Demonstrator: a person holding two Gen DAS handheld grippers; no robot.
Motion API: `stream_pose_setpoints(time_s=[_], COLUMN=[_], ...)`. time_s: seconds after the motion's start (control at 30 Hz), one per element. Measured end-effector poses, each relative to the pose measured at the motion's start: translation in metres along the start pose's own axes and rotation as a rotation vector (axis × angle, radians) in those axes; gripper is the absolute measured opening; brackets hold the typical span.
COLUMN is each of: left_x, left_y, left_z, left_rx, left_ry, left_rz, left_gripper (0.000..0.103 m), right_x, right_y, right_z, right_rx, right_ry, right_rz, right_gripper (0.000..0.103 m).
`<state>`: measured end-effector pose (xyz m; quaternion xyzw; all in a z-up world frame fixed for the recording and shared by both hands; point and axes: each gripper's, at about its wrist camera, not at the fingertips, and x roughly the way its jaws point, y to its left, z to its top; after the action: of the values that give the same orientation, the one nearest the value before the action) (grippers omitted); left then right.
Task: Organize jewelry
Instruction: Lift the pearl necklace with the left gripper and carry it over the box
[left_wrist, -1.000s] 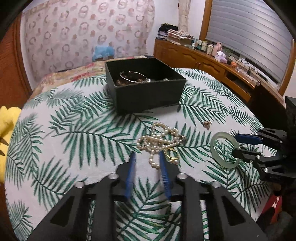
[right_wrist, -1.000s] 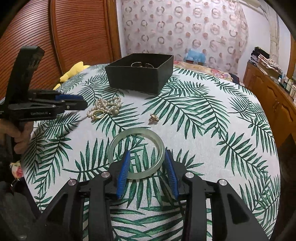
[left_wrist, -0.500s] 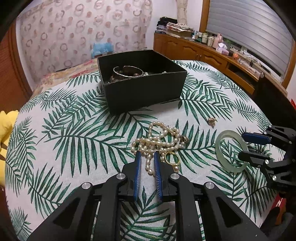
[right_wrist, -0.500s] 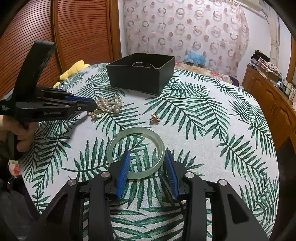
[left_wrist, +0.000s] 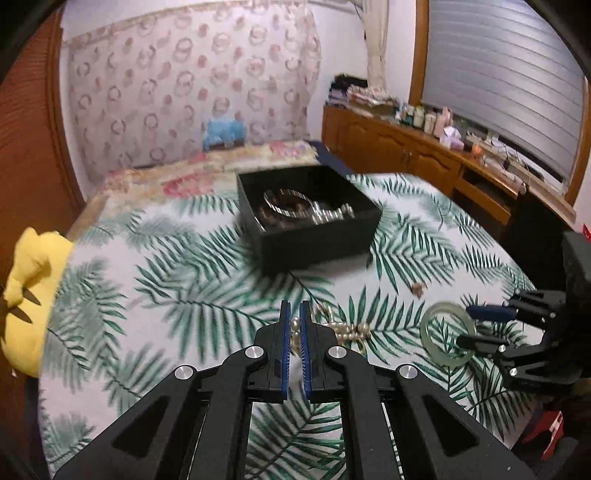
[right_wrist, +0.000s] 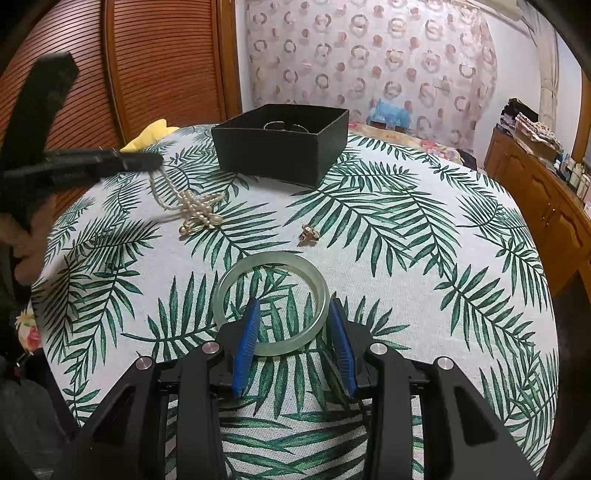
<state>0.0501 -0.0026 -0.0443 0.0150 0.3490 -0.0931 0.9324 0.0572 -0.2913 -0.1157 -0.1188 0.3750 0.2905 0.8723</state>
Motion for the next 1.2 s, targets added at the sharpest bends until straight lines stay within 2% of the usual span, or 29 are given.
stream_pose_setpoints(time_s=[0.4, 0.83, 1.03, 1.1, 1.2], left_x=[-0.050, -0.078, -0.088, -0.091, -0.093], left_y=[0.015, 0.016, 0.014, 0.012, 0.011], left_z=[0.017, 0.028, 0.043, 0.048, 0.058], left_rx=[-0.024, -0.018, -0.001, 0.006, 0.018], left_ry=[-0.138, -0.199, -0.234, -0.242, -0.255], left_rz=[0.048, 0.047, 0.042, 0.044, 0.042], left_gripper=[0.004, 0.004, 0.004, 0.004, 0.004], right_x=[0.004, 0.018, 0.020, 0.020, 0.020], right_y=[0.001, -0.004, -0.010, -0.011, -0.011], right_z=[0.011, 0.021, 0.023, 0.024, 0.025], right_rx=[-0.021, -0.064, -0.067, -0.075, -0.085], right_ry=[0.017, 0.064, 0.067, 0.069, 0.073], right_rz=[0.004, 0.007, -0.003, -0.007, 0.002], right_gripper=[0.041, 0.041, 0.024, 0.009, 0.009])
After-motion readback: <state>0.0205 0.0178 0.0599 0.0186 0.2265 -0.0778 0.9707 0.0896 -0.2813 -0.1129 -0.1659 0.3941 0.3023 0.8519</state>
